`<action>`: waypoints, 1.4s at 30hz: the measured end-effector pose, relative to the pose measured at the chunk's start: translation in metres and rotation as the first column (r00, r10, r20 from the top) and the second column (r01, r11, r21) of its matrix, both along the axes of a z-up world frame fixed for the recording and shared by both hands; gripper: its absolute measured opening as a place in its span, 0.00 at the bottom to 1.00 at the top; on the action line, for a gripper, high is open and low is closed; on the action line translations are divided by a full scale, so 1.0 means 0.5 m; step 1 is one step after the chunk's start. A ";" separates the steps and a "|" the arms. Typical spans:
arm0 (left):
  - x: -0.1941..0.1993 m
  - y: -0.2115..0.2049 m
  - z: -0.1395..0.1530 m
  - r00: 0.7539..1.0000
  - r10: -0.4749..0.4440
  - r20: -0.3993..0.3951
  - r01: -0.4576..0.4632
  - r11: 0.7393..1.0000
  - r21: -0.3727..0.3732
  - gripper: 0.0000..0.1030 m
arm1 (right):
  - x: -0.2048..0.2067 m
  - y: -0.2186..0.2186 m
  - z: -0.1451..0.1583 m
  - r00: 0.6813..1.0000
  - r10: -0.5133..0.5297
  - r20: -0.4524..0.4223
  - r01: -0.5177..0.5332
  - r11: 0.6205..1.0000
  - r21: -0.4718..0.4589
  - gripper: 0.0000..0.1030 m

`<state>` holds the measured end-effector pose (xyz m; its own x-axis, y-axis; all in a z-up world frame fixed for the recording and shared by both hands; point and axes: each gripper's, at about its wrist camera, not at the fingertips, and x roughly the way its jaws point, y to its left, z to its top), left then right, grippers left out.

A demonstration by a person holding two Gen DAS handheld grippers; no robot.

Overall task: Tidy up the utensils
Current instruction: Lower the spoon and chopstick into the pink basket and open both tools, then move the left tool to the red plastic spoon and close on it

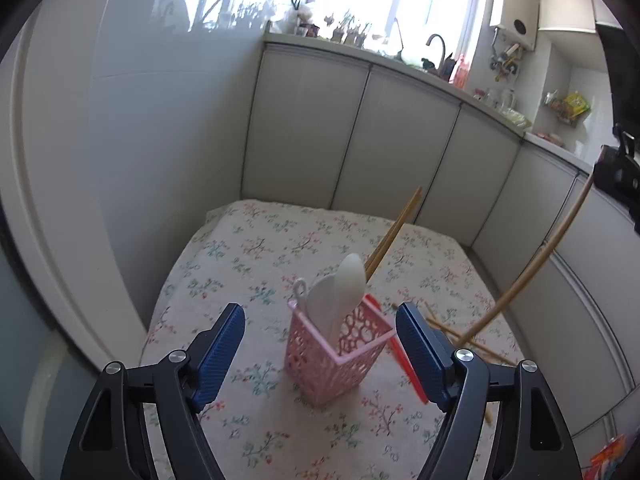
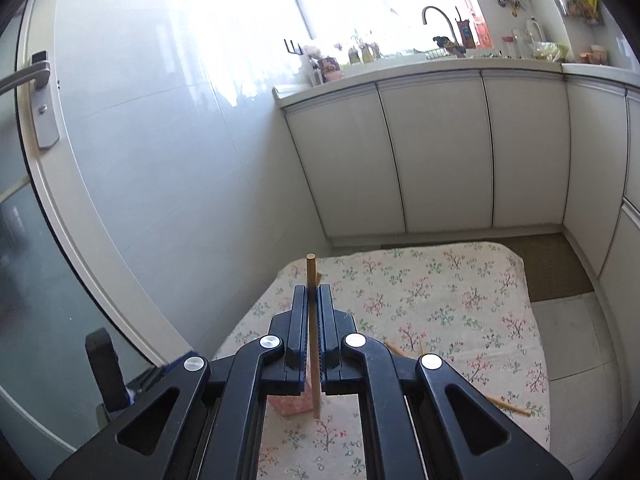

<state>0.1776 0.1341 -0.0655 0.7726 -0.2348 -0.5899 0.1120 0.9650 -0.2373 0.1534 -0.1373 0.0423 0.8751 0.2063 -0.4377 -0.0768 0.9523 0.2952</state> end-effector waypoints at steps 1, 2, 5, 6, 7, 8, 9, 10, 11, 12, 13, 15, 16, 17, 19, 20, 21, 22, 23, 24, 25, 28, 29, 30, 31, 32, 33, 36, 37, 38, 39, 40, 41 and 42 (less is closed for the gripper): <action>-0.006 0.004 0.002 1.000 0.010 -0.027 -0.009 1.000 0.007 0.80 | 0.007 0.007 0.013 1.000 0.001 0.015 0.000 1.000 -0.004 0.04; -0.013 0.007 0.002 0.998 0.023 -0.059 -0.022 1.000 0.014 0.81 | 0.016 0.015 0.022 1.000 -0.001 0.026 0.001 1.000 -0.011 0.04; -0.029 0.012 -0.003 0.984 0.071 -0.165 -0.062 0.996 0.059 0.83 | 0.046 0.040 0.031 0.999 0.005 0.039 -0.004 1.000 -0.020 0.04; -0.033 0.013 -0.007 0.976 0.080 -0.201 -0.067 0.995 0.074 0.83 | 0.056 0.047 0.029 0.999 0.007 0.042 -0.006 1.000 -0.022 0.04; -0.037 0.011 -0.012 0.967 0.087 -0.240 -0.067 0.994 0.091 0.83 | 0.068 0.054 0.024 0.999 0.009 0.042 -0.009 1.000 -0.017 0.04; -0.043 0.010 -0.020 0.958 0.093 -0.271 -0.067 0.992 0.103 0.83 | 0.077 0.064 0.017 0.999 0.013 0.039 -0.013 1.000 -0.013 0.04; -0.050 0.009 -0.026 0.951 0.097 -0.293 -0.067 0.992 0.109 0.83 | 0.088 0.073 0.009 0.999 0.018 0.040 -0.017 1.000 -0.016 0.04; -0.056 0.007 -0.032 0.944 0.099 -0.316 -0.065 0.991 0.115 0.83 | 0.100 0.082 0.000 0.999 0.020 0.038 -0.020 1.000 -0.024 0.04; -0.062 0.006 -0.040 0.936 0.097 -0.338 -0.061 0.991 0.117 0.83 | 0.111 0.089 -0.010 0.999 0.025 0.032 -0.024 0.999 -0.029 0.04; -0.066 0.006 -0.045 0.931 0.096 -0.352 -0.058 0.992 0.115 0.83 | 0.121 0.099 -0.020 0.999 0.032 0.023 -0.031 0.999 -0.034 0.04; -0.068 0.003 -0.047 0.927 0.092 -0.364 -0.054 0.992 0.114 0.83 | 0.129 0.109 -0.030 0.999 0.036 0.012 -0.035 0.998 -0.045 0.04; -0.073 0.005 -0.056 0.919 0.091 -0.383 -0.052 0.992 0.111 0.83 | 0.143 0.132 -0.048 0.999 0.050 -0.006 -0.050 0.996 -0.076 0.04; -0.076 0.006 -0.057 0.917 0.095 -0.387 -0.056 0.992 0.111 0.83 | 0.147 0.144 -0.058 0.998 0.058 -0.014 -0.059 0.994 -0.090 0.04; -0.078 0.007 -0.056 0.916 0.097 -0.390 -0.059 0.992 0.109 0.83 | 0.149 0.155 -0.068 0.998 0.063 -0.021 -0.065 0.992 -0.108 0.04; -0.080 0.008 -0.054 0.912 0.100 -0.398 -0.062 0.992 0.108 0.83 | 0.154 0.177 -0.087 0.997 0.070 -0.036 -0.075 0.985 -0.154 0.04; -0.078 0.006 -0.053 0.910 0.103 -0.401 -0.063 0.992 0.111 0.83 | 0.156 0.184 -0.097 0.996 0.072 -0.045 -0.079 0.982 -0.174 0.04; -0.076 0.005 -0.053 0.910 0.107 -0.401 -0.067 0.991 0.114 0.83 | 0.158 0.191 -0.107 0.996 0.071 -0.055 -0.080 0.978 -0.193 0.04; -0.076 0.005 -0.053 0.910 0.109 -0.400 -0.068 0.991 0.115 0.83 | 0.159 0.196 -0.116 0.995 0.069 -0.066 -0.081 0.974 -0.210 0.04; -0.077 0.005 -0.054 0.910 0.109 -0.401 -0.068 0.991 0.116 0.83 | 0.157 0.199 -0.126 0.995 0.069 -0.076 -0.084 0.972 -0.220 0.04; -0.076 0.005 -0.055 0.909 0.109 -0.403 -0.067 0.991 0.116 0.83 | 0.156 0.199 -0.135 0.994 0.070 -0.087 -0.088 0.970 -0.225 0.04; -0.076 0.004 -0.056 0.908 0.108 -0.406 -0.066 0.991 0.115 0.83 | 0.156 0.199 -0.143 0.992 0.073 -0.098 -0.094 0.969 -0.227 0.04; -0.076 0.003 -0.056 0.907 0.112 -0.405 -0.070 0.991 0.117 0.83 | 0.154 0.190 -0.153 0.989 0.087 -0.122 -0.112 0.971 -0.212 0.04; -0.075 0.002 -0.055 0.908 0.113 -0.404 -0.071 0.990 0.119 0.83 | 0.154 0.183 -0.153 0.986 0.100 -0.131 -0.123 0.975 -0.186 0.05; -0.076 0.001 -0.054 0.908 0.116 -0.402 -0.072 0.990 0.122 0.83 | 0.152 0.177 -0.152 0.984 0.106 -0.142 -0.129 0.978 -0.162 0.05; -0.076 0.000 -0.053 0.909 0.118 -0.400 -0.074 0.990 0.124 0.83 | 0.150 0.169 -0.149 0.983 0.106 -0.148 -0.127 0.982 -0.142 0.06; -0.076 -0.002 -0.052 0.909 0.119 -0.399 -0.075 0.989 0.124 0.83 | 0.145 0.160 -0.145 0.983 0.108 -0.149 -0.127 0.984 -0.124 0.10; -0.077 -0.002 -0.052 0.909 0.120 -0.399 -0.076 0.989 0.123 0.83 | 0.139 0.150 -0.140 0.983 0.111 -0.149 -0.128 0.986 -0.104 0.19; -0.079 -0.012 -0.050 0.910 0.113 -0.398 -0.069 0.990 0.123 0.83 | 0.111 0.118 -0.121 0.985 0.110 -0.133 -0.118 0.991 -0.059 0.44; -0.080 -0.016 -0.049 0.911 0.111 -0.397 -0.066 0.990 0.126 0.83 | 0.098 0.105 -0.116 0.986 0.105 -0.130 -0.112 0.992 -0.050 0.45; -0.081 -0.022 -0.048 0.911 0.110 -0.396 -0.063 0.989 0.130 0.83 | 0.087 0.092 -0.112 0.986 0.099 -0.135 -0.106 0.993 -0.045 0.45; -0.083 -0.029 -0.048 0.912 0.108 -0.396 -0.060 0.989 0.133 0.83 | 0.076 0.075 -0.110 0.986 0.091 -0.142 -0.098 0.995 -0.038 0.45; -0.084 -0.036 -0.048 0.912 0.104 -0.396 -0.054 0.989 0.134 0.83 | 0.065 0.058 -0.110 0.985 0.080 -0.151 -0.085 0.996 -0.032 0.45; -0.086 -0.044 -0.049 0.913 0.098 -0.396 -0.047 0.990 0.135 0.83 | 0.054 0.040 -0.112 0.984 0.065 -0.163 -0.070 0.997 -0.027 0.45; -0.087 -0.056 -0.050 0.914 0.087 -0.397 -0.035 0.990 0.137 0.83 | 0.044 0.019 -0.117 0.983 0.052 -0.178 -0.056 0.998 -0.021 0.45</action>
